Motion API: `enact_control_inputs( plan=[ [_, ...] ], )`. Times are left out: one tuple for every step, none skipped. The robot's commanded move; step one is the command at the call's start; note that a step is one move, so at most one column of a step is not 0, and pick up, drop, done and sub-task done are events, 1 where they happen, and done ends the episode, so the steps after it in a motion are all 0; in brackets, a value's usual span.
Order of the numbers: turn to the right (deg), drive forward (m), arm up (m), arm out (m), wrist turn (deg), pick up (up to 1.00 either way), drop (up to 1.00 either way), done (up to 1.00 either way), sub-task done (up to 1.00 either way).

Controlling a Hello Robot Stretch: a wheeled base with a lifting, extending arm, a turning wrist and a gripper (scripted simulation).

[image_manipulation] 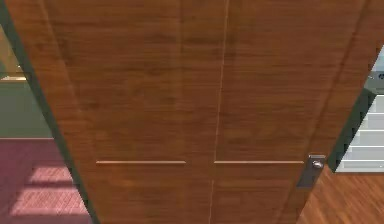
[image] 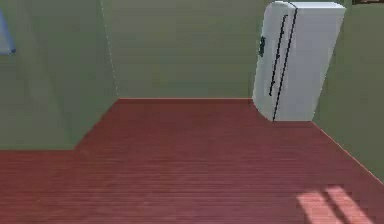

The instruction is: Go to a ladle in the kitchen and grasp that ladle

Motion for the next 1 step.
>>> enact_control_inputs(
  plan=[
    [-45.0, 0.0, 0.0, 0.0, 0.0, 0.0, 0.0, 0.0, 0.0]
  ],
)
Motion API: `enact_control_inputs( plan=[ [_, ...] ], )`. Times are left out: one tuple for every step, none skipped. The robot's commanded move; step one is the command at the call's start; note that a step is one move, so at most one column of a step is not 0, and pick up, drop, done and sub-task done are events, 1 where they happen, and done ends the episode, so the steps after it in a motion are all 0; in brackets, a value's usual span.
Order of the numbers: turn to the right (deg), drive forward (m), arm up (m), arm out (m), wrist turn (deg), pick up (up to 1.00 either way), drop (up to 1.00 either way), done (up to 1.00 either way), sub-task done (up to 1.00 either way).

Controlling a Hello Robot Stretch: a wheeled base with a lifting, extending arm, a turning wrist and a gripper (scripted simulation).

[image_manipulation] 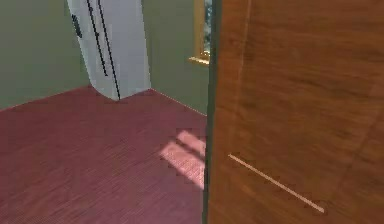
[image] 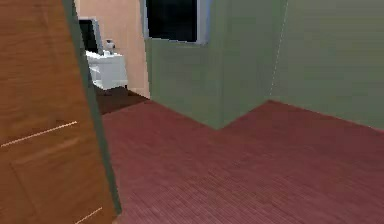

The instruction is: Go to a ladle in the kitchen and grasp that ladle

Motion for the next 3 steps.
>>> enact_control_inputs(
  plan=[
    [0.0, 0.9, 0.0, 0.0, 0.0, 0.0, 0.0, 0.0, 0.0],
    [18.0, 0.0, 0.0, 0.0, 0.0, 0.0, 0.0, 0.0, 0.0],
    [0.0, 0.6, 0.0, 0.0, 0.0, 0.0, 0.0, 0.0, 0.0]
  ],
)
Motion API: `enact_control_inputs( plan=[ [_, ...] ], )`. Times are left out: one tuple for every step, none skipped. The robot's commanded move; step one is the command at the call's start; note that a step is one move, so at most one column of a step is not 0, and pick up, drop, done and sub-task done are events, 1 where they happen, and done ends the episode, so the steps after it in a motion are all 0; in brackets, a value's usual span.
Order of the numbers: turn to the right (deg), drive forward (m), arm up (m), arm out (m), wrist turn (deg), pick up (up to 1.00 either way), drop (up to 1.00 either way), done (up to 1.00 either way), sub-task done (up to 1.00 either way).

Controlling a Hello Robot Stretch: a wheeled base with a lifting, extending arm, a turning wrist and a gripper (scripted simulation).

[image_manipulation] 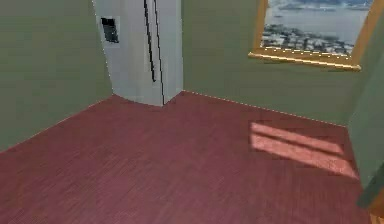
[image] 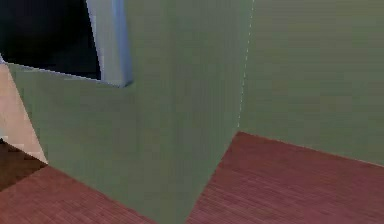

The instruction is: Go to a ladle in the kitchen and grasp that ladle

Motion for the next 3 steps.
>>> enact_control_inputs(
  plan=[
    [-45.0, 0.0, 0.0, 0.0, 0.0, 0.0, 0.0, 0.0, 0.0],
    [-15.0, 0.0, 0.0, 0.0, 0.0, 0.0, 0.0, 0.0, 0.0],
    [0.0, 0.7, 0.0, 0.0, 0.0, 0.0, 0.0, 0.0, 0.0]
  ],
)
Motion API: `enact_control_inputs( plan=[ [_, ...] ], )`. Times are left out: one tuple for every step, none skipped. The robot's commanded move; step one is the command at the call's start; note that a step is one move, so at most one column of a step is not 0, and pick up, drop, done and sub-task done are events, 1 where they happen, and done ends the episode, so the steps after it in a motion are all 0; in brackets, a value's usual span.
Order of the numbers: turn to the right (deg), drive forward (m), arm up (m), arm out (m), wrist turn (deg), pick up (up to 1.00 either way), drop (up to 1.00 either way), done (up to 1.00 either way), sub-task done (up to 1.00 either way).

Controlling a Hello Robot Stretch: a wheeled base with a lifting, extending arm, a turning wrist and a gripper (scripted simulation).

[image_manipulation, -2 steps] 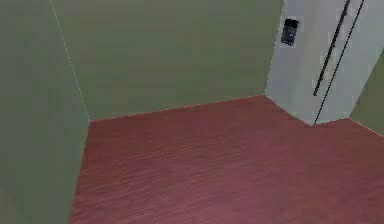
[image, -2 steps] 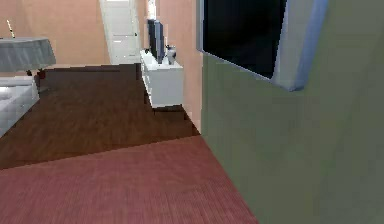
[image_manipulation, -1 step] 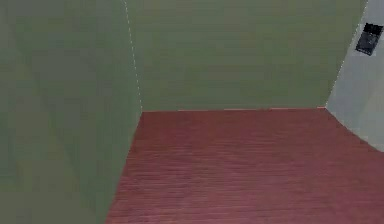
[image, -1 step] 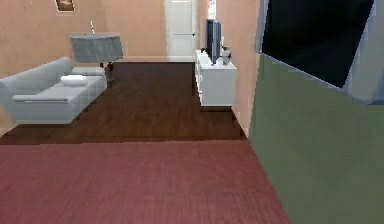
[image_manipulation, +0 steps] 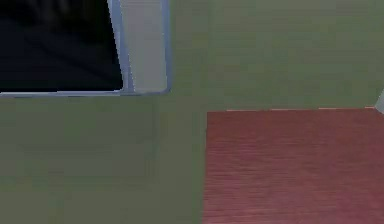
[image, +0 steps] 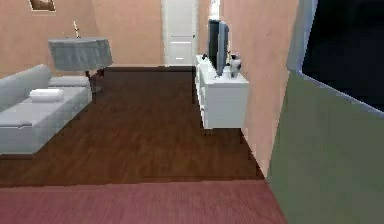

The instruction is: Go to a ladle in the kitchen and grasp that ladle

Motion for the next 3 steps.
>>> enact_control_inputs(
  plan=[
    [-45.0, 0.0, 0.0, 0.0, 0.0, 0.0, 0.0, 0.0, 0.0],
    [-18.0, 0.0, 0.0, 0.0, 0.0, 0.0, 0.0, 0.0, 0.0],
    [0.0, 0.4, 0.0, 0.0, 0.0, 0.0, 0.0, 0.0, 0.0]
  ],
)
